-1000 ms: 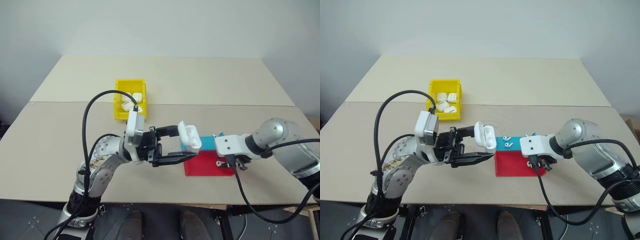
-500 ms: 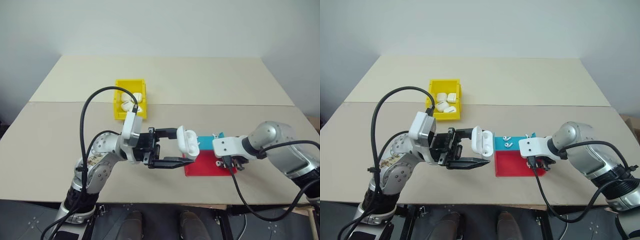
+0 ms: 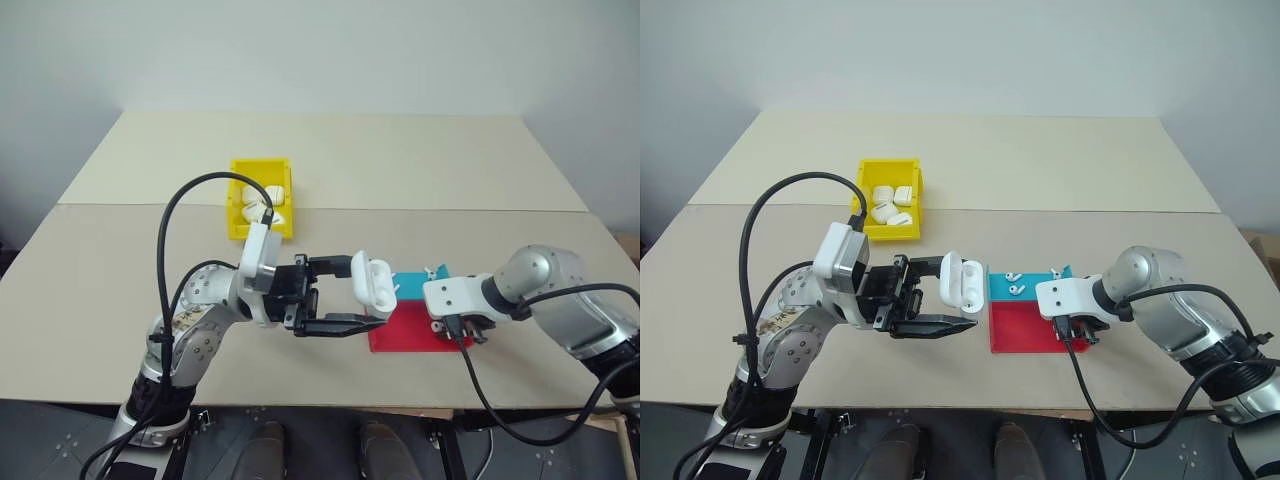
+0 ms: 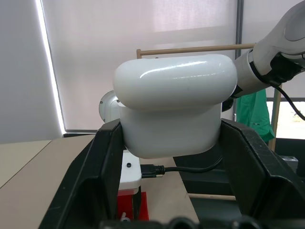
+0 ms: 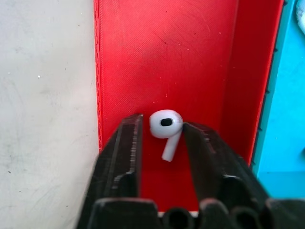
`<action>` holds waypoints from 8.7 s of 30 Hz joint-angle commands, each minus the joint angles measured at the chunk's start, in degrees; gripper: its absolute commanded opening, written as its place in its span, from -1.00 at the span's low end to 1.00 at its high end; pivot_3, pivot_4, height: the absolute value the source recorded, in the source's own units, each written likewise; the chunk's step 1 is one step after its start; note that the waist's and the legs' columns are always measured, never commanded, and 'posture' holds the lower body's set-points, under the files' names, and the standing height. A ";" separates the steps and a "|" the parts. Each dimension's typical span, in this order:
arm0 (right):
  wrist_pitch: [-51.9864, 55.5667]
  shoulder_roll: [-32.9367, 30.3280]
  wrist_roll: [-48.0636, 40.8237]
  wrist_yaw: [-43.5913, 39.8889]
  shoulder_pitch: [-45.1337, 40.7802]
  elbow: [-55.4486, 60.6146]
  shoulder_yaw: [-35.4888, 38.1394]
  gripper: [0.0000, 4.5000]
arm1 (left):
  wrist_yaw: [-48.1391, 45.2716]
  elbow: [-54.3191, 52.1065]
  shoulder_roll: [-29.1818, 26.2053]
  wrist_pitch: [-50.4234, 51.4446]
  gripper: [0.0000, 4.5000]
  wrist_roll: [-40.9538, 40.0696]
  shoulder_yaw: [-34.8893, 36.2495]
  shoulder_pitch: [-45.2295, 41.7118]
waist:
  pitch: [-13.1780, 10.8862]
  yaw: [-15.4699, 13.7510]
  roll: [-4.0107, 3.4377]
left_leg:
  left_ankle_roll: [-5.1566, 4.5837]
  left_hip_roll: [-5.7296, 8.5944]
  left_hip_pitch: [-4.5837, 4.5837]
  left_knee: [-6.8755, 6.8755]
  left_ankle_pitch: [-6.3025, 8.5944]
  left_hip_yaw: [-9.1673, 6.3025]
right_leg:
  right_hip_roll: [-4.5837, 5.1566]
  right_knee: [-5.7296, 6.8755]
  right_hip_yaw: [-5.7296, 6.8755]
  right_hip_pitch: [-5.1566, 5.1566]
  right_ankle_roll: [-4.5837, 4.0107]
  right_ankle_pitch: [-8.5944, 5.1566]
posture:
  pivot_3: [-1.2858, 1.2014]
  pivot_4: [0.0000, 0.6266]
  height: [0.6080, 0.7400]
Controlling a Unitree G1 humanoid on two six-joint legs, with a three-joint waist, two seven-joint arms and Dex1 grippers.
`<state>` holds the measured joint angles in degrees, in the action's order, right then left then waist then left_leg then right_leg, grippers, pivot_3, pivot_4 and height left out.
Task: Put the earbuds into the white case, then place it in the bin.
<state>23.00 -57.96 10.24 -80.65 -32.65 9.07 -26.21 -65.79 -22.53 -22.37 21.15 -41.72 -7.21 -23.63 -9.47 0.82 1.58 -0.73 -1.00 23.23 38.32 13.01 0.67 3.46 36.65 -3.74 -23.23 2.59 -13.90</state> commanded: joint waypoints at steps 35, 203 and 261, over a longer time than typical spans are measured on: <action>27.95 20.21 -77.10 30.82 7.52 24.45 58.24 -0.72 | -0.74 2.40 -0.69 -2.40 0.22 0.49 2.02 -2.94 | 0.00 0.10 0.00 | -0.01 0.00 0.04 -0.01 0.00 -0.34 | -0.03 0.01 0.03 0.06 0.01 0.00 | 0.03 -0.52 1.00; 27.73 9.74 -63.02 3.23 -0.39 -1.68 42.85 -0.72 | -0.27 4.25 0.05 -2.83 0.22 0.83 1.82 -7.05 | -0.05 0.10 -0.07 | 0.00 0.00 0.00 -0.05 0.00 -0.36 | 0.05 0.03 -0.03 0.05 -0.03 0.02 | 0.03 -0.52 1.00; 31.02 11.86 -90.48 37.39 5.75 21.12 38.95 0.69 | 0.55 2.86 0.25 0.19 0.22 0.16 1.48 -7.93 | -0.06 0.00 -0.07 | -0.02 -0.01 0.16 -0.05 0.01 -0.34 | -0.02 -0.12 0.00 -0.02 0.04 -0.01 | 0.03 -0.52 1.00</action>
<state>54.62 -45.16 -81.70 -43.69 -26.96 30.03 12.79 -64.50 -16.95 -22.79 22.69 -40.42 -6.27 -29.92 -9.53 0.82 1.52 -0.74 -1.01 23.40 38.28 13.02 0.33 3.44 36.53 -3.74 -23.26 2.63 -13.91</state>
